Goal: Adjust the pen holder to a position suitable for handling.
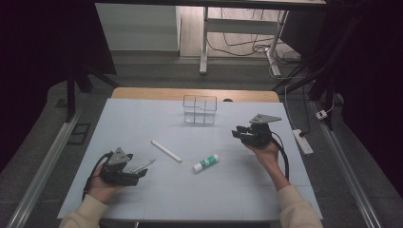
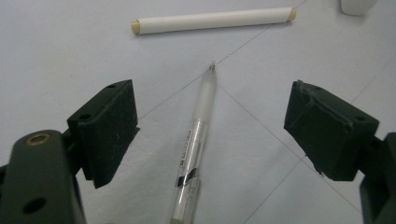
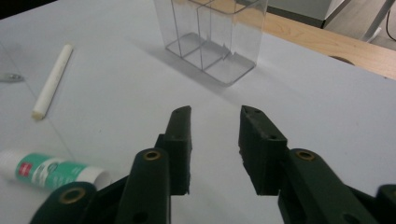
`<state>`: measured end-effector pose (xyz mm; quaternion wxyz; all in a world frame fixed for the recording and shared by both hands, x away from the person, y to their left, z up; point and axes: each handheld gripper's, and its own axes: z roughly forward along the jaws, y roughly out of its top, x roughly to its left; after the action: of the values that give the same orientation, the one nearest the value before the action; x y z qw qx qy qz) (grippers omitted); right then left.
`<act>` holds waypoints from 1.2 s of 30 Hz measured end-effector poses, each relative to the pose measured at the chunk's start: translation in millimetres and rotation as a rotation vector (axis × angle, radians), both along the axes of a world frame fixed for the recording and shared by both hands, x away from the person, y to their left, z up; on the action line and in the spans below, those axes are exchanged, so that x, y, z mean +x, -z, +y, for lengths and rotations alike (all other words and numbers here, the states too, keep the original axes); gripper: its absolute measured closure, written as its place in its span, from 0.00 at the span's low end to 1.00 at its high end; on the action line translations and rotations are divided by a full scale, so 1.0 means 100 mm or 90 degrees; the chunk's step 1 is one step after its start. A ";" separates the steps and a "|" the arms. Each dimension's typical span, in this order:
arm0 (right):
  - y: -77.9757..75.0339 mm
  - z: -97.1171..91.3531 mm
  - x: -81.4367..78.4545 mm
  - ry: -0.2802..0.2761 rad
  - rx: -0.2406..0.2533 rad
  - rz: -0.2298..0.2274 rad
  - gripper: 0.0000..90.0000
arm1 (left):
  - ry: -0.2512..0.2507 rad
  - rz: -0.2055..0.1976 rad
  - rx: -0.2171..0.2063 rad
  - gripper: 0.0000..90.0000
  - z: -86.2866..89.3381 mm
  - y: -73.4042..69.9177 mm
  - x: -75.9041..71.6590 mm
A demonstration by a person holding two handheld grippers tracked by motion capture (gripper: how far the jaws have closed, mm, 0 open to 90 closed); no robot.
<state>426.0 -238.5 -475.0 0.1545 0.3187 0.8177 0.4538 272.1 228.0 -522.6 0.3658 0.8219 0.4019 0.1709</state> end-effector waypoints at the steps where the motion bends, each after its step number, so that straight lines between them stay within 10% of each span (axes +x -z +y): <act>1: 0.00 -0.02 -0.04 0.000 -0.001 -0.004 0.68 | 0.000 0.000 0.000 0.19 0.00 0.00 0.00; 20: 0.11 -0.34 -0.79 -0.015 -0.021 -0.015 0.53 | -0.007 0.001 0.002 0.20 0.01 0.00 0.01; 36: 0.20 -0.51 -1.05 -0.024 -0.020 -0.018 0.51 | 0.000 0.003 0.006 0.21 0.01 0.01 0.02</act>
<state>321.0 -289.0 -494.7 0.1627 0.2943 0.8284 0.4480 273.9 229.0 -523.7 0.3614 0.8239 0.4018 0.1708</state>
